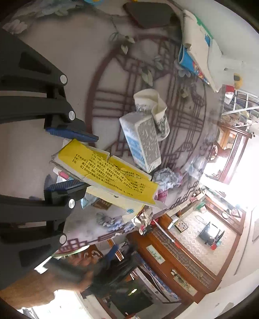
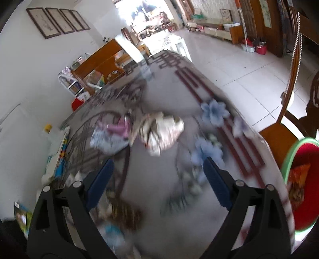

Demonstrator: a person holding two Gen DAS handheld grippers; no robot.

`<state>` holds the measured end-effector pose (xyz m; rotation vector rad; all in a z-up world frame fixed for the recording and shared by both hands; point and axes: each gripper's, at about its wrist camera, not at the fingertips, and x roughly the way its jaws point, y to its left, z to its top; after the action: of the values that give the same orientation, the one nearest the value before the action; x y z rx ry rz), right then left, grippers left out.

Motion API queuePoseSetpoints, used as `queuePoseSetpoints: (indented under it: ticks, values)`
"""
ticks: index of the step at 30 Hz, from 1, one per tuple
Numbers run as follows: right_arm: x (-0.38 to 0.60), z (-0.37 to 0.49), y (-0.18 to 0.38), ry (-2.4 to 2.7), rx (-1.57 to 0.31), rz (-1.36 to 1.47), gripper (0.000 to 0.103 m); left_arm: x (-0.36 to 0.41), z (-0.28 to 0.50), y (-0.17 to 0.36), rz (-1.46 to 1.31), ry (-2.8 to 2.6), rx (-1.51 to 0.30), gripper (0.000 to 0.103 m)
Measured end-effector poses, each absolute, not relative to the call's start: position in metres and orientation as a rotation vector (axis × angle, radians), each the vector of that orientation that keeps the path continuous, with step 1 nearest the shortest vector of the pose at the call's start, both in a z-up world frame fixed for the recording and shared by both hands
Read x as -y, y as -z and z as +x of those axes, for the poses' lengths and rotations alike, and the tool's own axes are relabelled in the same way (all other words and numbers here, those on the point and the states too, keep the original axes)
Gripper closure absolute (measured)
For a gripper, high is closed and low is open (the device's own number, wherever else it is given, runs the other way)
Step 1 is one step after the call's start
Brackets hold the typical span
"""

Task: Collect trash
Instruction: 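Lift the yellow carton with the left gripper while the right grasps crumpled paper, then carry the yellow carton and crumpled paper toward the red bucket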

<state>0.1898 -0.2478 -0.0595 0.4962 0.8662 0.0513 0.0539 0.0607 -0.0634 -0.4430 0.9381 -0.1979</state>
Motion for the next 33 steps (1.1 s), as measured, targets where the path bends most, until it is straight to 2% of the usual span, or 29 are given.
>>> queuePoseSetpoints:
  ticks: [4, 9, 11, 12, 13, 14, 16, 18, 26, 33]
  values:
    - [0.244, 0.232, 0.077, -0.014, -0.917, 0.565, 0.012, -0.062, 0.058, 0.061, -0.451, 0.216, -0.943, 0.069]
    - [0.229, 0.260, 0.100, 0.002, -0.994, 0.514, 0.012, -0.062, 0.062, 0.064, -0.464, 0.213, -0.954, 0.069]
    - [0.227, 0.262, 0.103, 0.006, -0.980, 0.495, 0.022, -0.062, 0.065, 0.068, -0.469, 0.211, -0.970, 0.069]
    - [0.227, 0.261, 0.105, -0.001, -0.980, 0.487, 0.034, -0.062, 0.066, 0.071, -0.472, 0.210, -0.980, 0.069]
    - [0.226, 0.262, 0.106, -0.009, -0.985, 0.471, 0.039, -0.061, 0.067, 0.073, -0.475, 0.211, -0.990, 0.069]
    - [0.224, 0.261, 0.106, -0.015, -0.984, 0.457, 0.040, -0.062, 0.068, 0.074, -0.476, 0.212, -0.996, 0.069]
    - [0.222, 0.256, 0.103, -0.039, -0.983, 0.435, 0.052, -0.060, 0.069, 0.077, -0.475, 0.216, -1.007, 0.069]
    - [0.223, 0.247, 0.097, -0.073, -0.980, 0.446, 0.056, -0.058, 0.069, 0.078, -0.468, 0.216, -1.012, 0.069]
    - [0.213, 0.163, 0.051, -0.246, -0.945, 0.448, 0.057, -0.062, 0.068, 0.081, -0.475, 0.185, -1.015, 0.069]
    - [0.191, 0.073, 0.016, -0.291, -0.822, 0.235, 0.057, -0.065, 0.063, 0.087, -0.432, 0.119, -1.037, 0.069]
